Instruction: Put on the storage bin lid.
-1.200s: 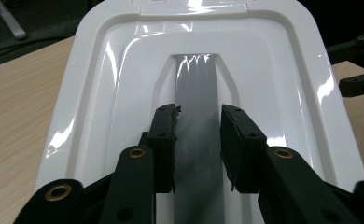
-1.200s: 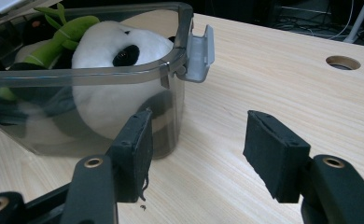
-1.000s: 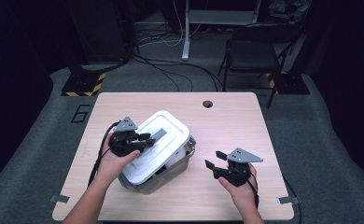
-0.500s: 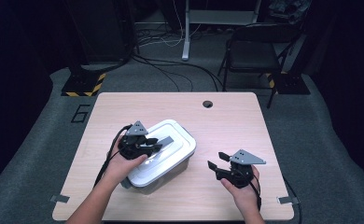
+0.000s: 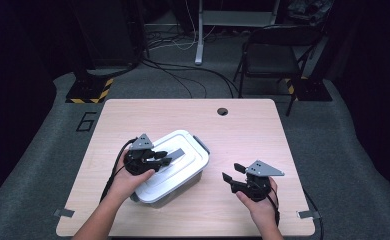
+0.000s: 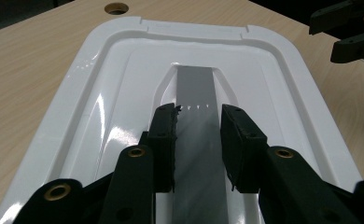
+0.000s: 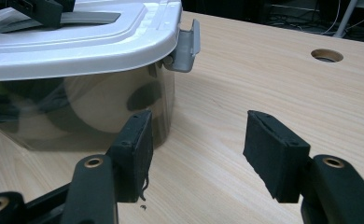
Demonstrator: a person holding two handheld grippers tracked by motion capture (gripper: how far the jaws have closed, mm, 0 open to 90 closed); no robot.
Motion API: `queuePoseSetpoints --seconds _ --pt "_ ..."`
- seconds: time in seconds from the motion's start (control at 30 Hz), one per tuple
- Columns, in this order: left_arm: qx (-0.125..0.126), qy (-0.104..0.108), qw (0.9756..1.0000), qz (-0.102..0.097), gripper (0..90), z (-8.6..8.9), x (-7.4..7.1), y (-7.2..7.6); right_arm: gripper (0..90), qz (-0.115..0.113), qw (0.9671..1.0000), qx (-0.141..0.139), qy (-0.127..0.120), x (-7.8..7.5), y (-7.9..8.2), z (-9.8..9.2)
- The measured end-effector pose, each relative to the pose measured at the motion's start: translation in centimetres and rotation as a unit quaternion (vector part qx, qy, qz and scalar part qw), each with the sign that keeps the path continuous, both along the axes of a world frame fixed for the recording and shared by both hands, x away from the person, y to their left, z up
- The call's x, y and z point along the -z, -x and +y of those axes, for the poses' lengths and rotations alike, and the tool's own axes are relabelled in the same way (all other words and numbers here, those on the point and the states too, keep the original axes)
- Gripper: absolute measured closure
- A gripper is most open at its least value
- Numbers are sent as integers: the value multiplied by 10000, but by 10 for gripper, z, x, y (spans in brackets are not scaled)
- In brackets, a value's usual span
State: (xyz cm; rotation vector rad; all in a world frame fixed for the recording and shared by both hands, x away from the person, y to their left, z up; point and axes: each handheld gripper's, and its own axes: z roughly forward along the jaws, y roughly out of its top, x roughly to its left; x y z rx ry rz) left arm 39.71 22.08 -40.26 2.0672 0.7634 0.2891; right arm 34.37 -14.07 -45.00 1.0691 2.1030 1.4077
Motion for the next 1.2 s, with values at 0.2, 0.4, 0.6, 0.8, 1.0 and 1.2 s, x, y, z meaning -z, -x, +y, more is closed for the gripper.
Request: queuePoseSetpoints --seconds 0.2,0.4,0.6,0.8,1.0,1.2 --pt "-90 57 9999 67 585 2 -1 -1 417 6 10000 9 -2 0 0 0" --pt "-189 243 9995 -30 476 18 -10 2 416 23 10000 17 5 2 -1 -2" --pt "-599 312 9972 -307 445 46 -15 2 417 43 10000 48 23 3 -2 -3" --pt "-1063 429 9925 -423 427 84 -16 2 417 31 10000 38 61 2 -3 -1" --pt "-1524 535 9863 -337 410 118 -8 1 416 63 9999 104 28 3 -3 -5" --pt "-1786 617 9816 -282 395 139 0 1 415 86 9998 182 -5 3 -5 -9"
